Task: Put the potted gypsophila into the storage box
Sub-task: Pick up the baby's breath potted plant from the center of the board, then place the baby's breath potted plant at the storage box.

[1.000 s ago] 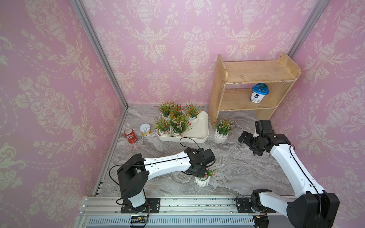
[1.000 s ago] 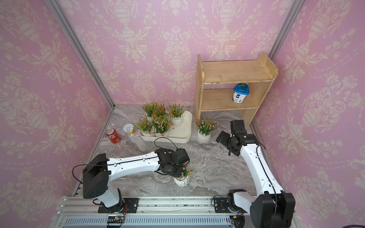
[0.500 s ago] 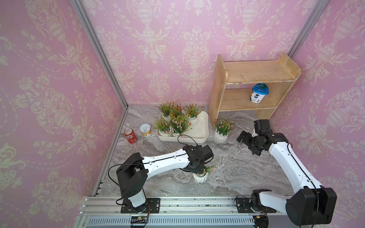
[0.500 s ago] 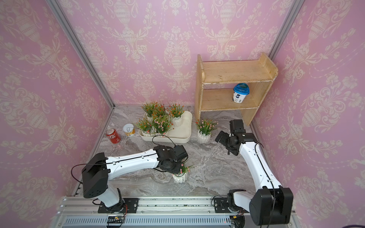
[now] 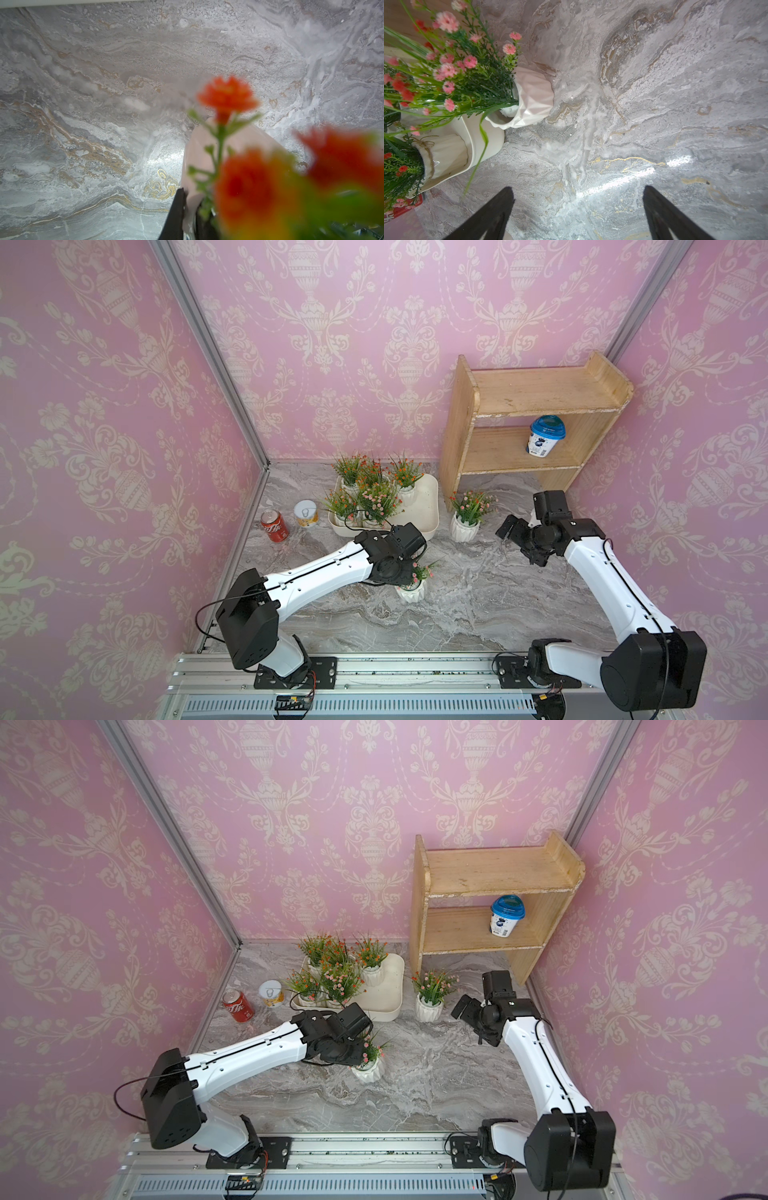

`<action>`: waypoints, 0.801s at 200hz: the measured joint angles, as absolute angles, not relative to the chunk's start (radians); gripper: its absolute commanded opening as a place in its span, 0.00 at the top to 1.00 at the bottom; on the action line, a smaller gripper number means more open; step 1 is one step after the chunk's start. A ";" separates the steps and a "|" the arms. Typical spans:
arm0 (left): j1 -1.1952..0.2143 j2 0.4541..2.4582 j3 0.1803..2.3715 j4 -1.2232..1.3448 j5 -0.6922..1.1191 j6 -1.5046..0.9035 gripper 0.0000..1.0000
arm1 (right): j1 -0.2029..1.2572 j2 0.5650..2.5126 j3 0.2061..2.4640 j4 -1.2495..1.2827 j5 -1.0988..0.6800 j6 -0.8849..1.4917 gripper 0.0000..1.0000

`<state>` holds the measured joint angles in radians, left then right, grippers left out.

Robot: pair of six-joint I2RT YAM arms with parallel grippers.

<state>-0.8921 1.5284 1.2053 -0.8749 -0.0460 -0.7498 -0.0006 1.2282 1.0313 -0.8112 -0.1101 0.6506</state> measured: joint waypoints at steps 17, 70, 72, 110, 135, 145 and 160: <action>-0.864 1.518 1.206 -0.894 -0.044 -0.731 1.00 | -0.001 1.230 1.032 -0.808 -0.113 0.651 0.00; -0.766 1.518 1.343 -0.958 -0.040 -0.626 1.00 | -0.002 1.236 1.032 -0.800 -0.118 0.650 0.01; -0.763 1.520 1.354 -0.960 -0.040 -0.621 1.00 | -0.003 1.236 1.032 -0.799 -0.118 0.650 0.00; -0.729 1.617 1.563 -0.968 -0.040 -0.529 1.00 | -0.019 1.235 1.031 -0.797 -0.121 0.649 0.00; -0.724 1.725 1.704 -0.971 -0.040 -0.473 1.00 | -0.030 1.235 1.031 -0.797 -0.124 0.649 0.01; -0.723 1.764 1.751 -0.970 -0.040 -0.455 1.00 | -0.035 1.233 1.031 -0.797 -0.125 0.646 0.00; -0.721 1.827 1.828 -0.973 -0.040 -0.427 1.00 | -0.045 1.228 1.029 -0.797 -0.125 0.645 0.00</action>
